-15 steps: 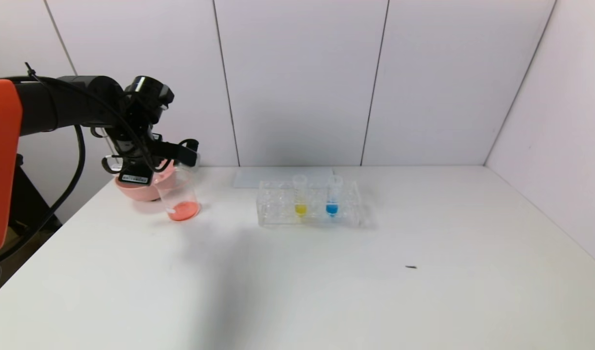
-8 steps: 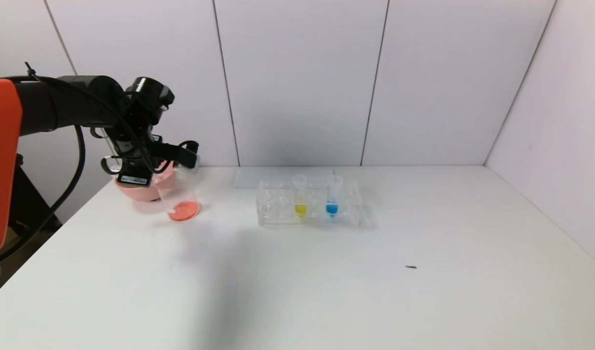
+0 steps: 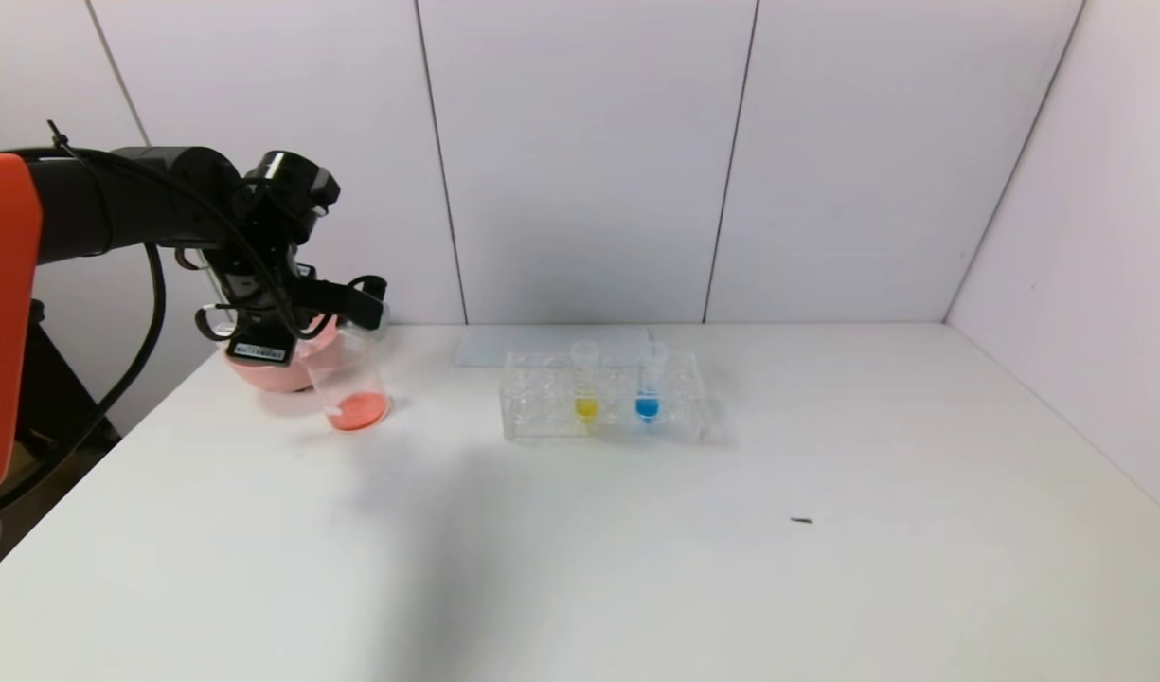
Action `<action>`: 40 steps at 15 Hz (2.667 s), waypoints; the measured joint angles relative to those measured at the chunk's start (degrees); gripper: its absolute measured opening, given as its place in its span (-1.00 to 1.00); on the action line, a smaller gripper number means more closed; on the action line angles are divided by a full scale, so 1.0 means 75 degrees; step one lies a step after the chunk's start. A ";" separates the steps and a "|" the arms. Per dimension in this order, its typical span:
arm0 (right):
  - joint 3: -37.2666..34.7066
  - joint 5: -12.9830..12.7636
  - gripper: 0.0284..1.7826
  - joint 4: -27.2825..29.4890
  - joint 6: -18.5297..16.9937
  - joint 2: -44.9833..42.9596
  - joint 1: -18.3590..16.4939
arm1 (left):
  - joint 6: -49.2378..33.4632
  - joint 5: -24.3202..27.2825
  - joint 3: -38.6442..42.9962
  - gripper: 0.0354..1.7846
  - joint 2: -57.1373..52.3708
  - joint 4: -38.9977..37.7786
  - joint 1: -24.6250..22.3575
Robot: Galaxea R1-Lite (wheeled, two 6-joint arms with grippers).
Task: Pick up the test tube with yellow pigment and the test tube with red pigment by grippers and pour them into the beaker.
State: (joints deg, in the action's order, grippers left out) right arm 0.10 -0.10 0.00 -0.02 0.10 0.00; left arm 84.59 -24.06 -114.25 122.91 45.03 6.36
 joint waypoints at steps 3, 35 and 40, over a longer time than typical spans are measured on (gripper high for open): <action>0.0000 0.0000 0.91 0.0000 0.0000 0.0000 0.0000 | 0.0037 -0.0003 0.0000 -0.55 -0.0015 0.0008 0.0007; 0.0000 0.0000 0.91 0.0000 -0.0003 0.0000 0.0000 | -0.2745 0.4168 0.0192 -0.55 -0.1162 0.0536 -0.1097; 0.0000 0.0000 0.91 0.0000 -0.0003 0.0000 0.0000 | -0.3223 0.5483 0.0320 -0.55 -0.1375 0.0486 -0.1505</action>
State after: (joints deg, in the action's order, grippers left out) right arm 0.10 -0.10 0.00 -0.05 0.10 0.00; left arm 60.42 17.05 -111.85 112.59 48.68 -4.92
